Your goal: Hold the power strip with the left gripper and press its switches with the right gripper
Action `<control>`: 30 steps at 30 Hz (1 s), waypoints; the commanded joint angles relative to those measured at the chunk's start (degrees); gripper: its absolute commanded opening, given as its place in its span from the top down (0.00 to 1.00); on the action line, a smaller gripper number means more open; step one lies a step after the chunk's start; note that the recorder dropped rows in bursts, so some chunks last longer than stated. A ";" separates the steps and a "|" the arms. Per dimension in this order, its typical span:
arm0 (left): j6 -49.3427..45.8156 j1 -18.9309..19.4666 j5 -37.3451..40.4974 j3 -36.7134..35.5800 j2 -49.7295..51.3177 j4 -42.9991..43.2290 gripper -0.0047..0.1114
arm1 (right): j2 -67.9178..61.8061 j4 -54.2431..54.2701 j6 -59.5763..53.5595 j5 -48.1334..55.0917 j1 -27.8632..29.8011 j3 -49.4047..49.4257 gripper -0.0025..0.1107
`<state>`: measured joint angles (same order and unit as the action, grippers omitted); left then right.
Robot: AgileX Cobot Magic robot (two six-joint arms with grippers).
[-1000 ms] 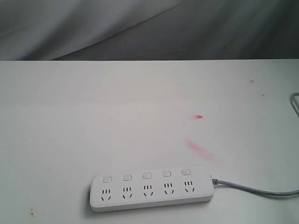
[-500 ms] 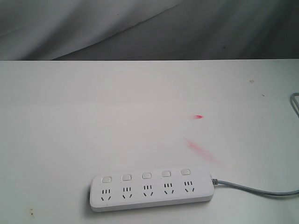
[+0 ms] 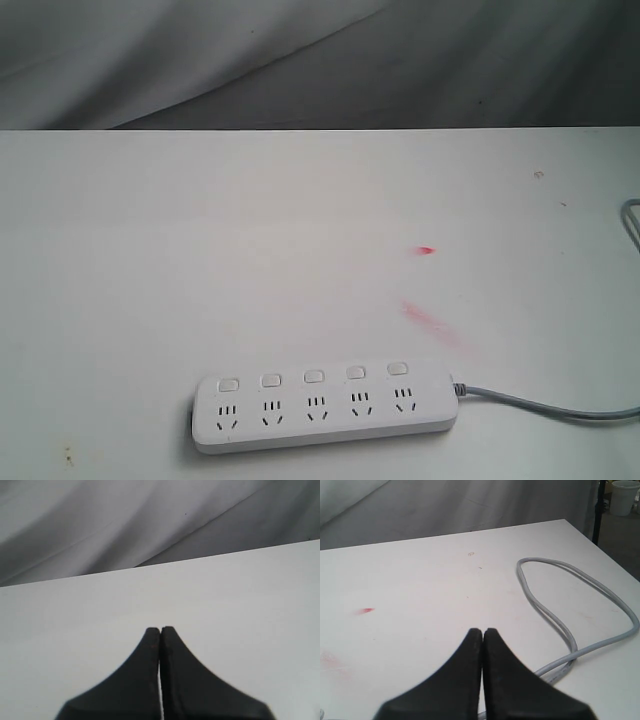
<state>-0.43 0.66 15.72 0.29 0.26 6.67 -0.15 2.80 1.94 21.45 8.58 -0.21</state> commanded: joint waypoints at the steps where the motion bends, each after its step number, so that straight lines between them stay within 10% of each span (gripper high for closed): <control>1: 0.43 -0.34 0.20 -0.29 -0.26 0.11 0.95 | 0.15 -0.72 0.27 -0.65 0.11 0.21 0.98; 30: 0.43 0.02 0.56 -0.29 -0.26 -0.01 0.95 | 0.15 -0.72 0.27 -0.65 0.11 0.21 0.98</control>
<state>-0.43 0.66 16.64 0.29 0.26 6.80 -0.15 2.80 1.94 21.35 8.58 -0.21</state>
